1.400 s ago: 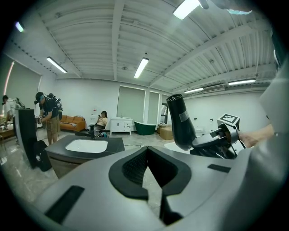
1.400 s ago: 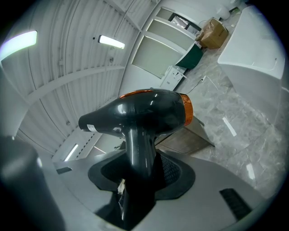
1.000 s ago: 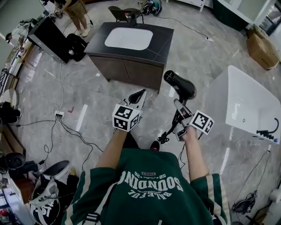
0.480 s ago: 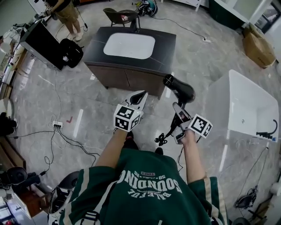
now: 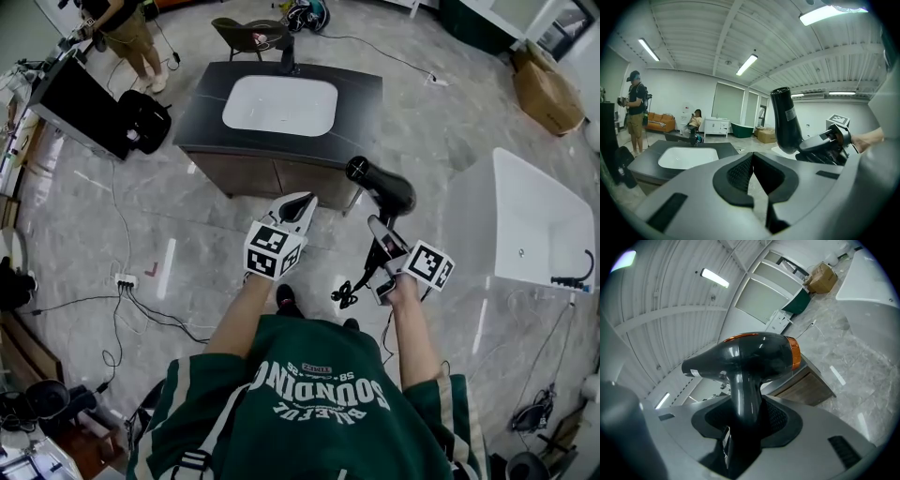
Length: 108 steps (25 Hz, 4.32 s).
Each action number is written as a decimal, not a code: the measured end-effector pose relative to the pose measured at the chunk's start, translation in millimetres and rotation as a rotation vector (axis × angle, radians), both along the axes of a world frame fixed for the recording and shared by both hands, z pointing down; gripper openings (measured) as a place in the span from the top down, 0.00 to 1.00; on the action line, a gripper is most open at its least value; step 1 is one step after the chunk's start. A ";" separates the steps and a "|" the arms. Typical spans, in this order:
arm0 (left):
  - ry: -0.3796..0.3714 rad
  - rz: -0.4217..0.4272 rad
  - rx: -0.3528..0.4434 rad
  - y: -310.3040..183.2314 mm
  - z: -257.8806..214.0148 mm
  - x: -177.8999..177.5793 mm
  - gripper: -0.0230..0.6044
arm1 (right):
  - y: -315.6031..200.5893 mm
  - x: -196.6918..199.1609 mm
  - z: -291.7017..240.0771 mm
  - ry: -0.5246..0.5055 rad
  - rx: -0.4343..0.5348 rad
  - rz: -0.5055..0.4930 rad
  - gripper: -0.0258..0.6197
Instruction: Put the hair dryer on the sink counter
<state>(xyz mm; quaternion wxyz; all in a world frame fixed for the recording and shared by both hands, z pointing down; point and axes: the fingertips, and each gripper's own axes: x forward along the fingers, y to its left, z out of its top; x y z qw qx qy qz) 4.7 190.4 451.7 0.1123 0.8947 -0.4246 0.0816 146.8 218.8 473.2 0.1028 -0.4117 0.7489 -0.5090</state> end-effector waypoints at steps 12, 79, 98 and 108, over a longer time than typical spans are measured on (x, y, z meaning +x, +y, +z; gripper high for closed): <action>0.012 0.039 -0.001 -23.6 7.5 -50.2 0.94 | -17.6 -53.3 8.2 0.022 -0.013 0.012 0.64; -0.024 0.103 -0.025 -371.4 22.3 -65.4 0.94 | -383.9 -79.0 10.7 0.009 -0.019 0.017 0.64; -0.047 0.157 -0.050 -414.1 37.0 -34.9 0.94 | -403.8 -43.4 27.6 -0.008 -0.039 0.082 0.64; -0.025 0.209 -0.064 -436.6 42.5 -9.1 0.94 | -415.6 -21.2 8.9 -0.038 0.022 0.111 0.64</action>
